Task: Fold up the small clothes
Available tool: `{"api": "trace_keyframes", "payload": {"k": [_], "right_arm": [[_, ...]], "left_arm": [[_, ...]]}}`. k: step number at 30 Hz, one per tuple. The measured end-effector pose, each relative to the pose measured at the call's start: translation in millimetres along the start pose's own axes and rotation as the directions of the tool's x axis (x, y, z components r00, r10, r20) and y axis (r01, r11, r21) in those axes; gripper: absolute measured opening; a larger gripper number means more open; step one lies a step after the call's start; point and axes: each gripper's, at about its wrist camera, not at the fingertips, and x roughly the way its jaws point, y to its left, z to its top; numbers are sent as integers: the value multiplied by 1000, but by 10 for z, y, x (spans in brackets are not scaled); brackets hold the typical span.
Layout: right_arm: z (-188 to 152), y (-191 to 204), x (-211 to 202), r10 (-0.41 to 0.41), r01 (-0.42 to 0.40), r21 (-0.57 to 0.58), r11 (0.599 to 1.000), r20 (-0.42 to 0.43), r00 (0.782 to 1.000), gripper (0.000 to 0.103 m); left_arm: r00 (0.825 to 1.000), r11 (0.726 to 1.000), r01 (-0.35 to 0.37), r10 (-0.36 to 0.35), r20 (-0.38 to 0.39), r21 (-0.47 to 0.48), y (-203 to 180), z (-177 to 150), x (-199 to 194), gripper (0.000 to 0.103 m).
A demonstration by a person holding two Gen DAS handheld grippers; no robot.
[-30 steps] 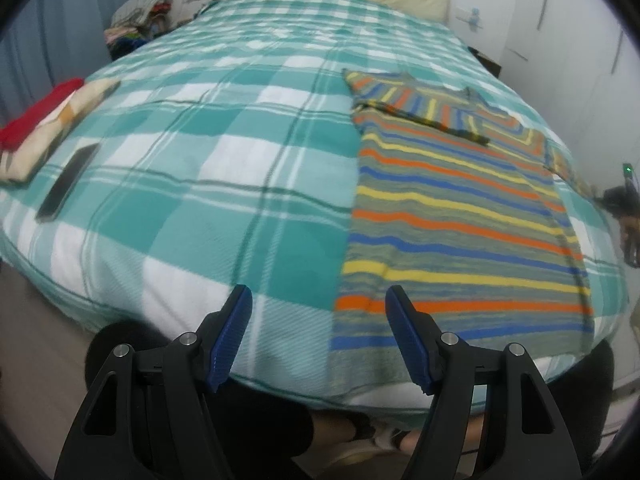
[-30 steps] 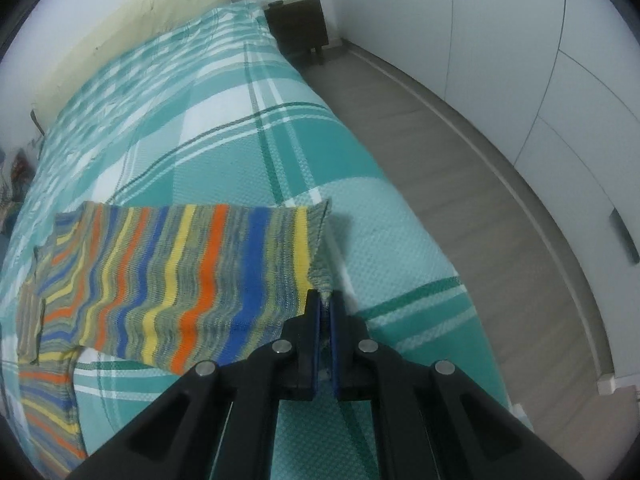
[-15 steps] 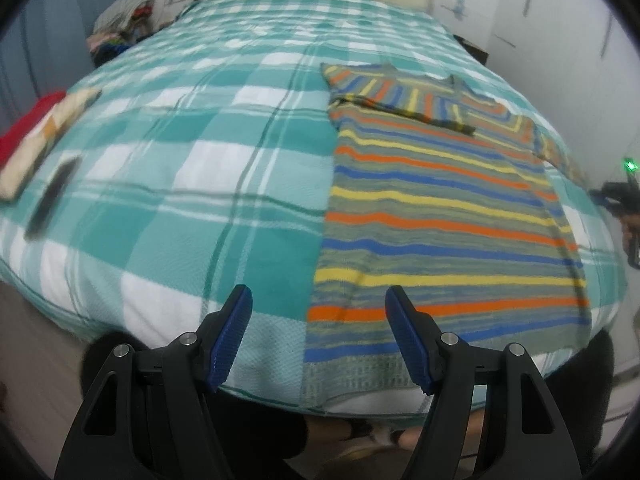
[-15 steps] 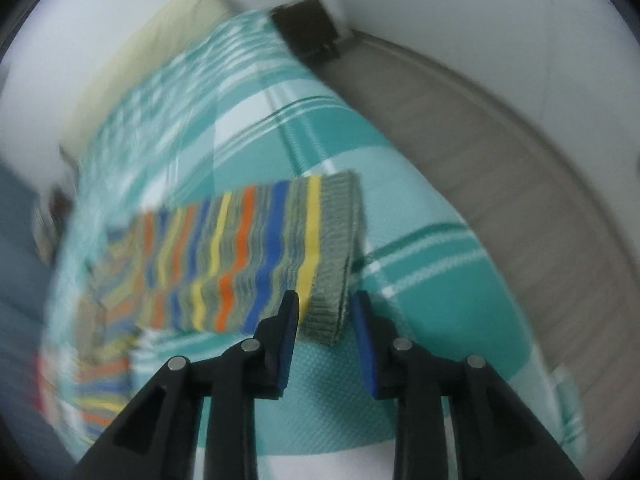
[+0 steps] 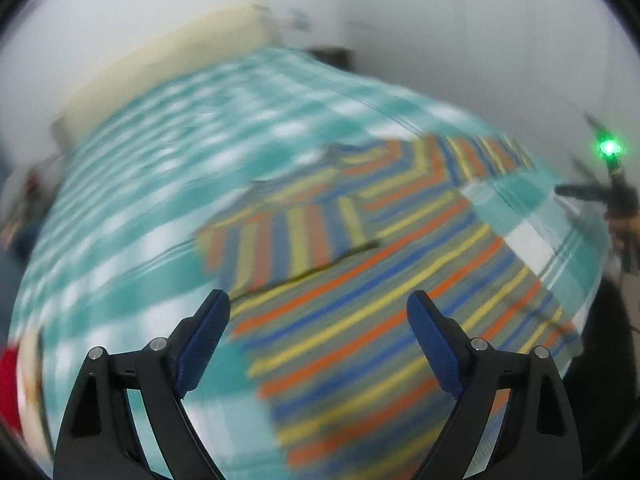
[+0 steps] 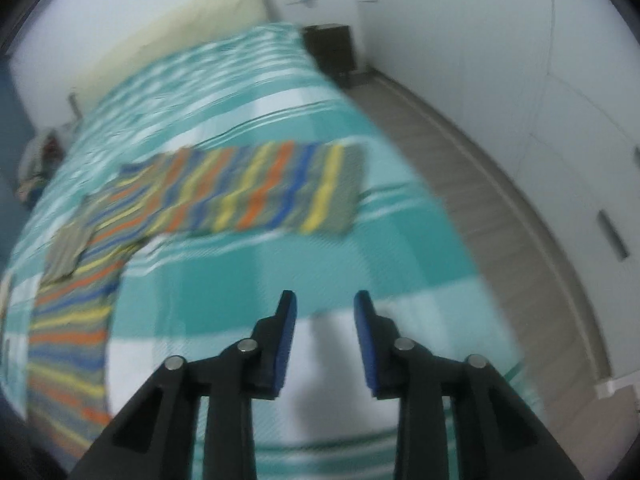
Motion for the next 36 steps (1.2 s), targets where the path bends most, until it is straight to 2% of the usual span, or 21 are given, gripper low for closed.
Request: {"api": "trace_keyframes", "payload": {"k": [2,3,6,8,11,12,14,15,17,19,20,22,23,25,26,29,30,32,33,36], "right_arm": [[-198,156,53,52,-52,-8,999,-8,999,32],[-298,223,66,66,-66,-13,998,-11,998,32],[-506,407,97,66,-65,-51,997,10,998,39],[-572,474,86,57,-54,-69,996,37,998,44],[-539,546,157,61,-58,-71,996,42,997,45],[-558,553,153,62,-59,-71,996,44,997,46],[-552,570,203,64,-61,-65,996,49,997,48],[-561,560,201,66,-63,-63,996,52,996,48],[-592,562,201,64,-60,-66,996,67,996,48],[-620,573,206,57,-51,-77,996,78,995,48],[-629,575,201,55,-49,-80,996,82,995,48],[-635,567,201,55,-49,-76,996,90,994,48],[-645,556,193,57,-51,-72,996,93,994,48],[-650,542,195,61,-55,-65,996,100,993,48],[-656,542,197,60,-53,-65,996,104,993,48],[-683,561,204,48,-40,-74,996,117,992,50],[-690,572,208,44,-35,-76,996,122,992,51],[-692,593,221,36,-26,-80,996,124,992,52],[-689,605,228,30,-20,-82,996,124,992,52],[-678,646,251,9,3,-100,995,120,993,54]], "left_arm": [[999,996,0,4,-47,86,-142,109,448,87],[996,990,-16,27,-81,137,-203,150,755,84],[987,987,-10,36,-155,160,-221,207,1258,81],[983,984,-7,39,-177,179,-250,232,1478,81],[985,978,-11,47,-167,208,-309,262,1662,81],[987,983,6,23,-157,183,-287,283,1698,74],[984,992,73,-55,-168,100,-181,308,1720,37],[980,995,99,-92,-178,32,-92,313,1743,3],[984,995,99,-102,-146,-32,29,295,1644,4],[990,979,100,-115,-76,-179,372,265,1429,3],[992,959,105,-118,-36,-263,592,230,1304,3],[998,888,70,-62,32,-454,1177,62,975,3],[999,843,40,-18,48,-537,1456,-63,819,3],[992,716,-69,123,29,-695,2063,-434,499,3],[977,645,-152,214,-14,-748,2336,-654,351,3],[919,485,-329,363,-156,-811,2833,-1213,149,2],[902,453,-367,385,-193,-813,2917,-1328,142,2],[890,406,-404,383,-248,-820,3021,-1609,171,2],[883,396,-420,385,-268,-816,3017,-1673,217,2],[866,402,-463,395,-307,-790,3000,-1778,418,2]]}}
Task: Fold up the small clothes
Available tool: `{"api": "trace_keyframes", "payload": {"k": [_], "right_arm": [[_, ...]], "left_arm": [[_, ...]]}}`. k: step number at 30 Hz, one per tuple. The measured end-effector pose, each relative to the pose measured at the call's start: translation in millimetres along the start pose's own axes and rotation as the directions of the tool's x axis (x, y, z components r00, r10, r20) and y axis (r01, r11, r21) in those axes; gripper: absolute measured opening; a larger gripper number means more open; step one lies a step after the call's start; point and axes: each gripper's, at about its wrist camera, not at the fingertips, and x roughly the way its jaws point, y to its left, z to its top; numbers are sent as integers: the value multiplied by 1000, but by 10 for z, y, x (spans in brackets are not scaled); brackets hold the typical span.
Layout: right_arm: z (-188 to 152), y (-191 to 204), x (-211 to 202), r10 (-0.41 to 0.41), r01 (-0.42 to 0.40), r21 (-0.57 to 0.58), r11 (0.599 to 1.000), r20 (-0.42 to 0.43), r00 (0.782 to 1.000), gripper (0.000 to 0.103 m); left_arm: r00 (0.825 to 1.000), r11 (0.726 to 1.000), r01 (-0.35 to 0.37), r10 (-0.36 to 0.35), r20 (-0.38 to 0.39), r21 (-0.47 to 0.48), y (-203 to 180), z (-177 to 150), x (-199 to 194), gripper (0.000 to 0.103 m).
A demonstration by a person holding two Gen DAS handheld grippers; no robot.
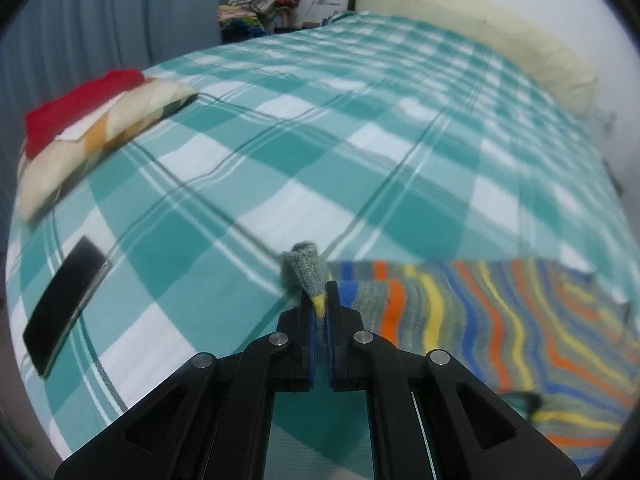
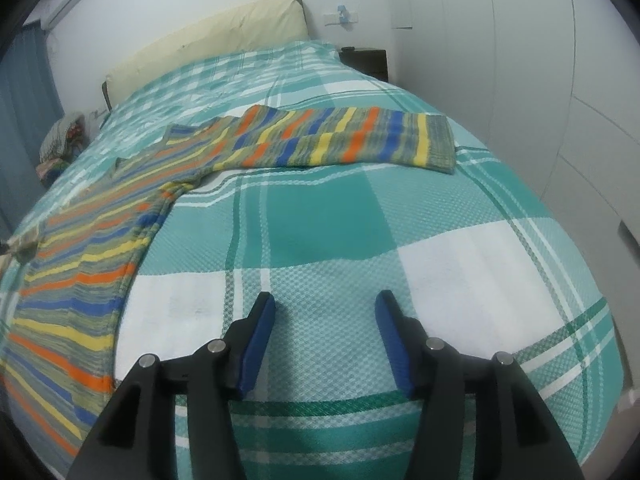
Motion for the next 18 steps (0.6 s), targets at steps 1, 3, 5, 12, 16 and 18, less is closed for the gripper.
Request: {"api": "trace_keyframes", "payload": {"k": [1,3,5,12,16,18], "right_arm": [[1,10,7,-5,5,-7,1000,-1,1000,54],[3,22,26,-14,14,-20,1000,-5,1000,54],[10,23,41,-18,18,-25,1000,-8,1000,54],[11,26,57,-24,23,-43,999,-10,1000,54],[45,-9,-143,15,-16,-28,999,-32,999,55],[9,-13,-318,66,-67,-19,998,-35,997,55]], "left_arm": [[1000,1000,-7,7,-9,2,4,-47,38,2],[999,1000,-20,19,-41,-12,33,-109,144,2],[996,998,-46,43,-74,-46,145,-175,260,1],[991,996,71,-76,-114,-55,332,-307,139,23],[971,977,210,-205,-123,33,447,-607,-370,41],[933,937,333,-310,-184,104,445,-908,-671,48]]}}
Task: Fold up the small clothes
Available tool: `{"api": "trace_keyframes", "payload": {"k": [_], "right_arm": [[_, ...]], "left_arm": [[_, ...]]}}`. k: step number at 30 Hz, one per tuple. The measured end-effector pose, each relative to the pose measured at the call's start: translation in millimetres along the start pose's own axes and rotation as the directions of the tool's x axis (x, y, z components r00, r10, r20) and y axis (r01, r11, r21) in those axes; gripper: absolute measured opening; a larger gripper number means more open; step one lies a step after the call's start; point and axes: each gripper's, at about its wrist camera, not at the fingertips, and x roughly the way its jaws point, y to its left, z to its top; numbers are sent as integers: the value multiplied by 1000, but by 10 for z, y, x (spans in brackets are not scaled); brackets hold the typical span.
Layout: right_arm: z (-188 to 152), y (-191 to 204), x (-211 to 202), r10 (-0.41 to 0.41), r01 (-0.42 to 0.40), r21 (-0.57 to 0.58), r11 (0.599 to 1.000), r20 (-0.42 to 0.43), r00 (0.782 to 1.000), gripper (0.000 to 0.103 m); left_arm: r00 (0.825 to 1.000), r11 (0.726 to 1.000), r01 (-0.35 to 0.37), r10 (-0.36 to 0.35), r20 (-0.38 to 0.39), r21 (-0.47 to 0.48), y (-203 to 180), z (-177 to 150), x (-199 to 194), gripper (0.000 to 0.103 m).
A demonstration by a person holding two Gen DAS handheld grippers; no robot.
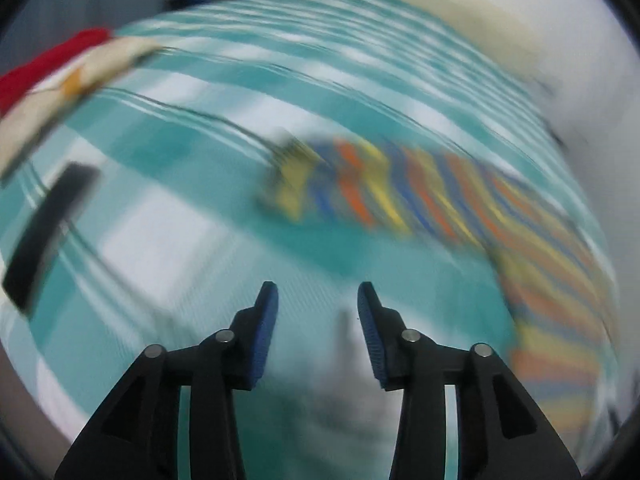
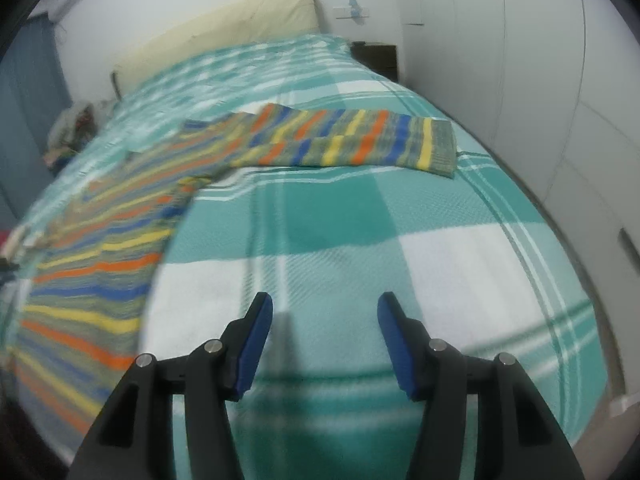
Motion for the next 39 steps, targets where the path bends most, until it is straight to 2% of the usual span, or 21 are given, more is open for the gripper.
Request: {"api": "trace_keyframes", "payload": {"k": [2,4,6,8,11,12,13,14,15,18,21,25,27,30,32,35,36,37,38,39], "right_arm": [[-98,63,-207,90,-90,-13,996,-28,996,55],[-229,170,-374,224,-226,-15,974,-85,971,55],[-434,312,-464,376,-380,12,925,-183,908,55],[-644,443,-431,441,-450,35,893,-279,853,54],[-902,627,-288,434,-464,14,886,-382,816,53],[-945,661,-247,439,-470,19,882,-396,807,45],[-969,689,-209,454,-483,29,875,-398,797,36],[-966,696,-177,456,-482,37,875,-394,798,11],[-957,687,-158,454,-473,50,880,-386,803,6],[-878,570,-219,446,-445,92,891,-361,819,5],[-800,547,-459,421,-434,51,900,-364,831,5],[-824,644,-588,385,-421,1,907,-408,828,5],[-886,623,-482,356,-400,-12,917,-431,829,5],[-1037,535,-206,338,-358,43,933,-454,825,5],[-1098,515,-97,347,-353,73,933,-453,821,5],[-1107,528,-95,332,-344,54,937,-436,836,5],[-1110,541,-101,327,-341,48,939,-431,841,6],[-1123,544,-104,325,-337,49,940,-428,844,8],[-1139,550,-119,321,-332,51,942,-428,845,16],[-1146,541,-134,312,-323,51,945,-432,846,29]], "left_arm": [[987,988,136,-129,-97,70,-182,-404,-147,56],[958,963,243,-219,-186,119,-375,-830,-225,68],[948,945,277,-239,-208,173,-588,-1182,-279,77],[949,931,286,-243,-202,225,-767,-1337,-310,81],[939,905,319,-262,-222,282,-1042,-1474,-311,80],[939,900,319,-258,-227,296,-1106,-1510,-295,69],[942,897,310,-244,-232,314,-1164,-1557,-273,28],[946,895,291,-217,-240,337,-1216,-1584,-232,1],[943,897,295,-217,-253,331,-1227,-1587,-208,3],[934,904,324,-259,-245,279,-1125,-1550,-342,3],[923,897,349,-280,-265,270,-1044,-1608,-481,3],[936,883,301,-201,-289,362,-1086,-1755,-396,3],[934,891,295,-195,-298,344,-1059,-1761,-247,3],[938,905,282,-191,-290,317,-1054,-1757,-150,5],[948,908,255,-168,-271,331,-1090,-1768,-192,9],[965,906,202,-121,-231,371,-1108,-1832,-290,13],[967,907,194,-114,-226,374,-1088,-1849,-321,22],[972,911,170,-93,-215,377,-1091,-1851,-358,43],[978,915,140,-68,-196,378,-1079,-1855,-401,56],[983,917,118,-55,-173,381,-1034,-1877,-457,72]]}}
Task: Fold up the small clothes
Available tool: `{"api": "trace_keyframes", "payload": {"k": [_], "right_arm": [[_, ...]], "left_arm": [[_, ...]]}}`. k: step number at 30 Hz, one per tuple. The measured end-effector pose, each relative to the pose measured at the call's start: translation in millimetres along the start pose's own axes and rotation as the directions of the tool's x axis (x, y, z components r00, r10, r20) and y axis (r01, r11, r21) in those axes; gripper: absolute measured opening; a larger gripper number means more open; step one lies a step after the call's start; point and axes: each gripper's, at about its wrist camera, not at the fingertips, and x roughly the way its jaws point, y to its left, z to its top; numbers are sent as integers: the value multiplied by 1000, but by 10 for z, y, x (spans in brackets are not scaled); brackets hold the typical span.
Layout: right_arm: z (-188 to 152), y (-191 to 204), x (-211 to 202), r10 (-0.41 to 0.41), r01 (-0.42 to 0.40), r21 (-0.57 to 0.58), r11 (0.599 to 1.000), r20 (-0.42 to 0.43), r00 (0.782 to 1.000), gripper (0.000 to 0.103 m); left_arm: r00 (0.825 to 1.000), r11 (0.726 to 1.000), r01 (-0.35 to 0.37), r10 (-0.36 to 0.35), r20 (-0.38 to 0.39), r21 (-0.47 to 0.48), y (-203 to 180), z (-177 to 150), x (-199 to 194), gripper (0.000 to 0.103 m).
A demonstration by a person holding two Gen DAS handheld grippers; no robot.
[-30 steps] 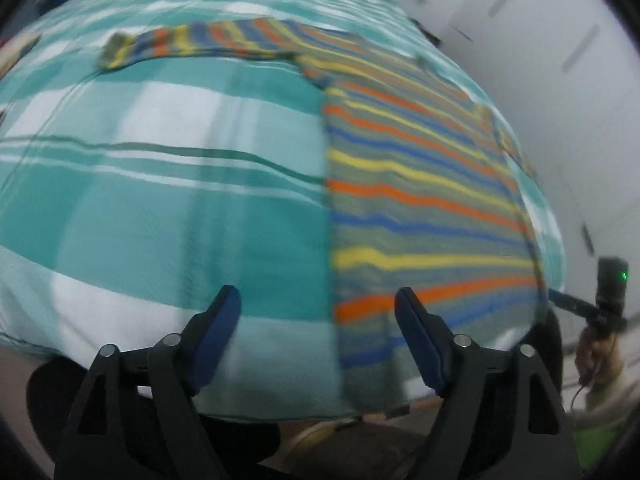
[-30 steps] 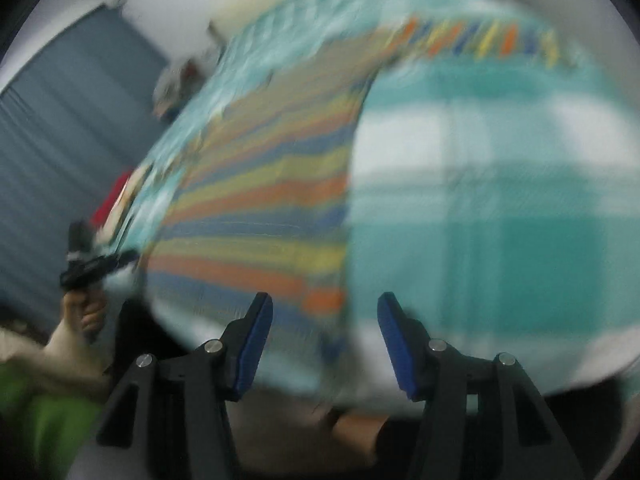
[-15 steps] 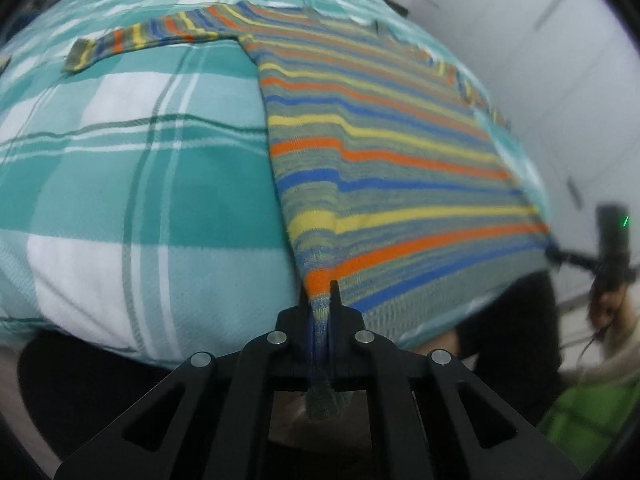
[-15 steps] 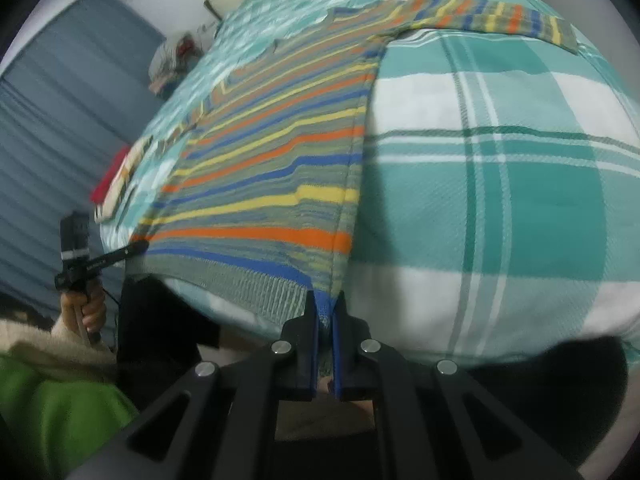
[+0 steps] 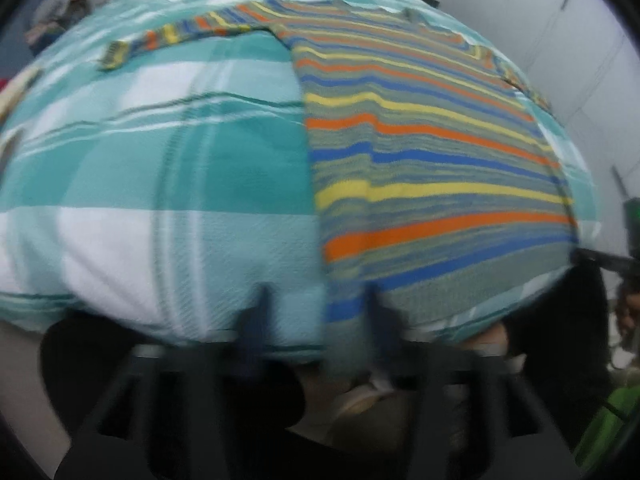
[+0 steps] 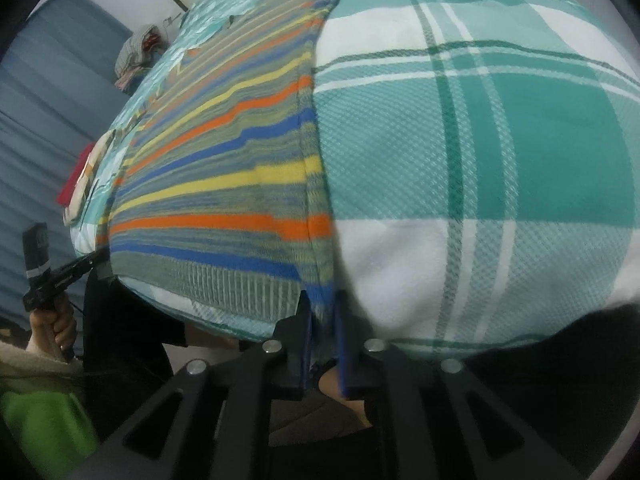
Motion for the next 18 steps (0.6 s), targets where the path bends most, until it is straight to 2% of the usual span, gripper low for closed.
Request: {"api": "trace_keyframes", "payload": {"k": [1,2,3,6,8,10,12,15,18], "right_arm": [[-16,1,-29,-10,10,3,1000,-1,1000,38],[-39,-8,-77,-19,19,5,1000,6,1000,53],[-62,-25,-140,-35,35,4,999,23,999,59],[-63,-62,-300,-101,102,-3,995,64,993,59],[-34,-110,-413,-140,141,-4,990,104,985,59],[24,-134,-509,-184,188,-8,982,150,971,59],[122,-142,-599,-224,232,-11,973,211,951,60],[322,-174,-712,-259,269,14,963,326,909,63],[608,-270,-777,-282,286,59,956,433,856,68]], "left_arm": [[999,1000,-27,27,25,2,0,-4,-58,77],[997,998,-61,60,42,14,-13,6,-108,77],[995,996,-87,86,50,27,-32,22,-127,78],[979,980,-188,182,92,60,-55,75,-203,81],[968,973,-223,214,133,64,-50,154,-253,84],[958,969,-241,230,174,46,18,274,-295,90],[948,970,-242,232,219,20,118,484,-292,97],[919,959,-282,278,281,-28,411,857,-168,98],[913,954,-298,296,280,-36,654,1276,185,98]]}}
